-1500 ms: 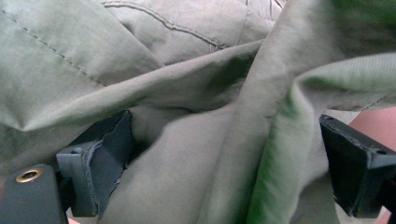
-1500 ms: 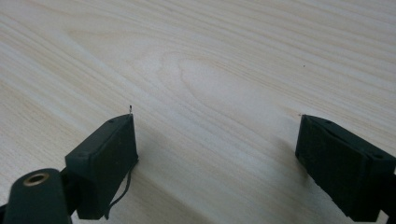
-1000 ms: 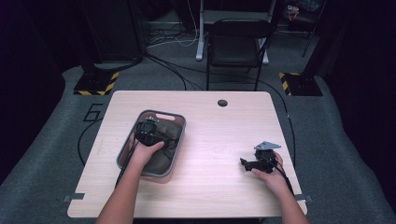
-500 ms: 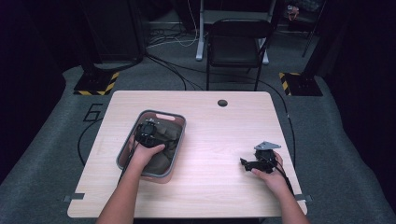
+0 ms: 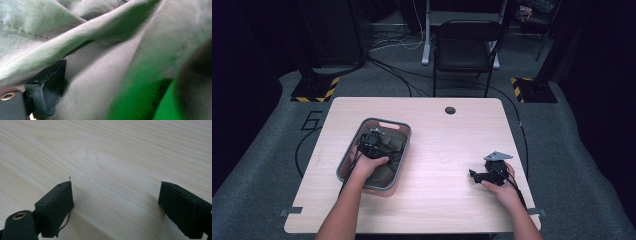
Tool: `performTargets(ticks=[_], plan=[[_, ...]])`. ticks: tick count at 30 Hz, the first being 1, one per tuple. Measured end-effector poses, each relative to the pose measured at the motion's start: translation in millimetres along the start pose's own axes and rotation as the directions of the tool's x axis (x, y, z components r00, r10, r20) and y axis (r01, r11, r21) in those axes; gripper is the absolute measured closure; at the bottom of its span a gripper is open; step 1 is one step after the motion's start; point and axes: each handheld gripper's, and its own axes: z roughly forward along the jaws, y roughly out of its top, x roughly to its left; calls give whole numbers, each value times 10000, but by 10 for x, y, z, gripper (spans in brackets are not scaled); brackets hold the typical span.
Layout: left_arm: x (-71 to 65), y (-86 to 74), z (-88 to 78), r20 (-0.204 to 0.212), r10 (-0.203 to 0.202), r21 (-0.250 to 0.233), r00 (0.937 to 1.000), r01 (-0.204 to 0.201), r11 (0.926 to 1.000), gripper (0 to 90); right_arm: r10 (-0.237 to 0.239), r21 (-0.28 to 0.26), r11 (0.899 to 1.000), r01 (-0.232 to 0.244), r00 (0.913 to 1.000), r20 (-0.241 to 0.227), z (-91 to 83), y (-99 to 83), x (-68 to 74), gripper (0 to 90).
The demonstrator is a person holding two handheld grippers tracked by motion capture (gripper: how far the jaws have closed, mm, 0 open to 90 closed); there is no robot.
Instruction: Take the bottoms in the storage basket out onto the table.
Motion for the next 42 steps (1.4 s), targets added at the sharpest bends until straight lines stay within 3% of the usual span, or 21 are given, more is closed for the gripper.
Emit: performTargets(ticks=[8, 11, 22, 31, 35, 42], plan=[[16, -3, -27, -375, 23, 9, 9993, -23, 10000, 231, 4, 5, 10000, -4, 10000, 1, 0, 0, 0, 118], [21, 1, -43, -632, 217, 112, 9978, -210, 9997, 315, 1, 4, 10000, -1, 10000, -3, 0, 0, 0, 118], [57, 2, -108, -604, -103, 60, 9981, 107, 9999, 607, 0, 0, 10000, 0, 10000, 0, 0, 0, 0, 118], [55, 5, -120, -580, -332, 24, 9978, 334, 9994, 649, 2, 1, 10000, -2, 10000, -2, 0, 0, 0, 118], [50, 8, -137, -655, -190, -30, 9977, 189, 9998, 661, -3, -1, 10000, 3, 10000, -1, 0, 0, -1, 118], [66, 11, -225, -424, -383, -324, 9984, 369, 9988, 681, -4, -3, 10000, 4, 10000, -3, 0, 0, -1, 118]])
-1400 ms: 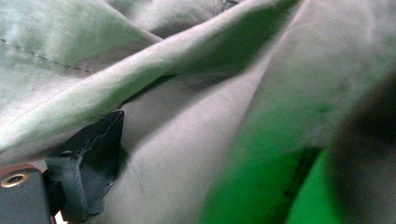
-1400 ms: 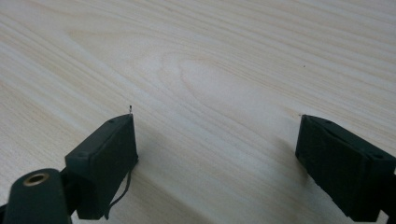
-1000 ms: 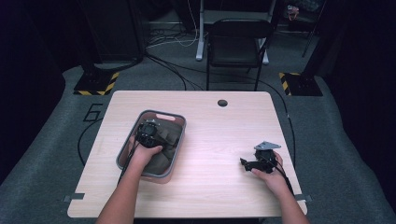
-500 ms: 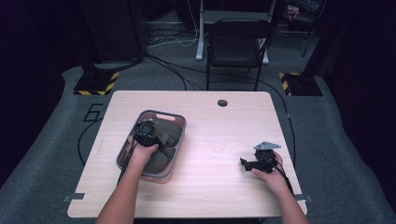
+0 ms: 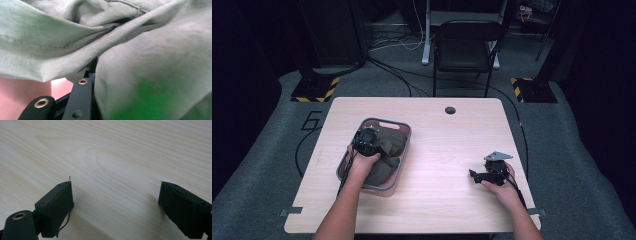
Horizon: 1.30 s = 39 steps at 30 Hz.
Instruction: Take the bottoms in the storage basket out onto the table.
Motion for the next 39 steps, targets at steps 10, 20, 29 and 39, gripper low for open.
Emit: performTargets(ticks=[10, 20, 29, 39], plan=[[-17, 9, -145, 167, 30, -427, 9999, -22, 9991, 683, 1, -1, 10000, -1, 10000, 1, 0, 0, 0, 118], [-15, 70, -346, 61, 311, -856, 9995, -305, 9959, 686, -1, -2, 10000, 1, 10000, 2, 0, 0, 0, 118], [-45, 122, -521, 17, 624, -1153, 9980, -618, 9914, 687, -1, -1, 10000, 1, 10000, 2, 0, 0, 0, 118], [-53, 201, -682, 17, 755, -1402, 9971, -745, 9873, 686, -21, 6, 10000, 21, 10000, -4, 0, -1, -1, 118]])
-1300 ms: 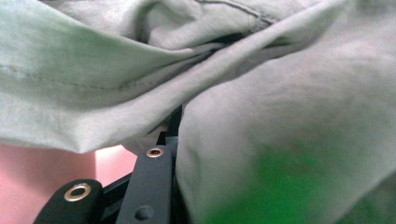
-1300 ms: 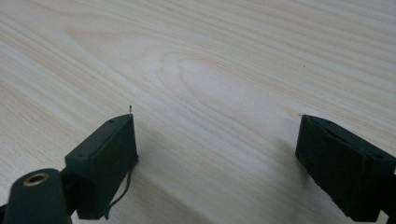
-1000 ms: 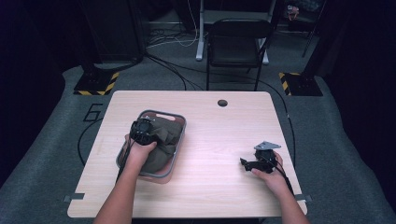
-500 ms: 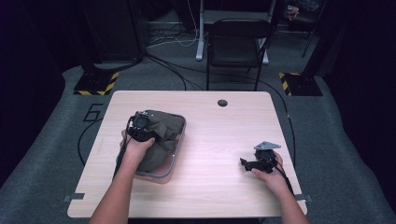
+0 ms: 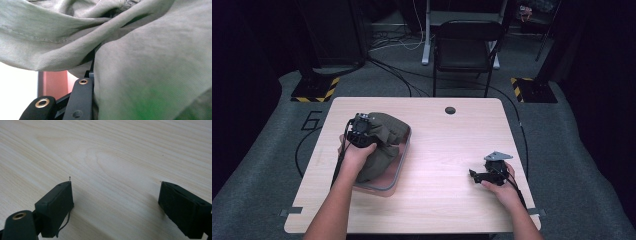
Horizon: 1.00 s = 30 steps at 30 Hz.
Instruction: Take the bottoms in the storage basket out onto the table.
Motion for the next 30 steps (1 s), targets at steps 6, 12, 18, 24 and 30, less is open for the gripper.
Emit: performTargets(ticks=[6, 12, 18, 24, 30], plan=[[-19, 58, -70, 23, 17, -232, 10000, -17, 9997, 686, 19, -9, 10000, -19, 10000, 6, 0, 1, 1, 118], [-30, 91, -111, 59, 86, -316, 9999, -84, 9995, 686, 17, -10, 10000, -17, 10000, 5, 1, 1, 1, 118], [-21, 108, -167, 63, 130, -367, 9999, -128, 9992, 686, 17, -11, 10000, -17, 10000, 6, 1, 0, 1, 118], [10, 127, -285, -5, 89, -628, 10000, -90, 9980, 686, 19, -9, 10000, -19, 10000, 7, 0, 0, 1, 118], [31, 141, -364, 83, 60, -826, 9999, -53, 9966, 685, 21, -5, 10000, -21, 10000, 7, 0, 0, 1, 118]])
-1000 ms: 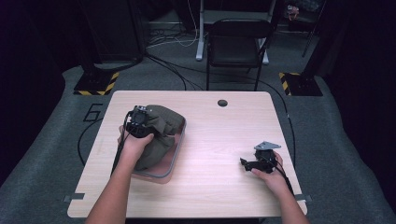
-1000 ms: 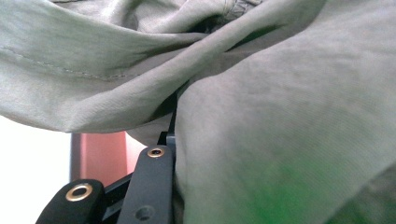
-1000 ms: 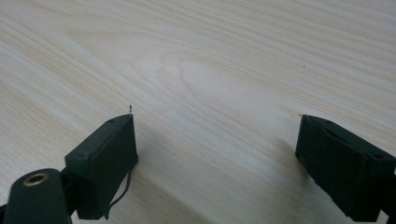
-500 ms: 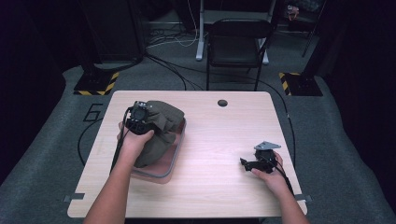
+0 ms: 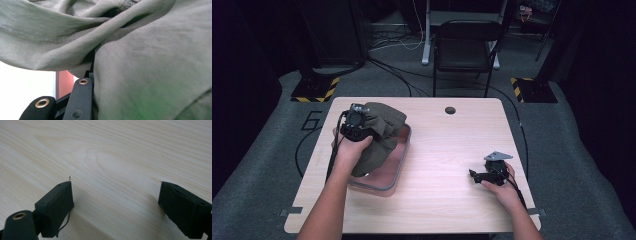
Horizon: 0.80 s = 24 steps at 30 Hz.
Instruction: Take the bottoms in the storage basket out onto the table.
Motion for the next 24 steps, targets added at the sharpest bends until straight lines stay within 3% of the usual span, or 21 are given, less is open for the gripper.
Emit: performTargets(ticks=[8, 24], plan=[[-22, 43, -58, 9, -17, -204, 10000, 17, 9998, 685, 3, 1, 10000, -3, 10000, 0, 0, 0, 0, 118], [-172, 182, -147, 229, 385, -599, 9990, -371, 9975, 685, -2, -2, 10000, 2, 10000, -2, 0, 0, 0, 118]])
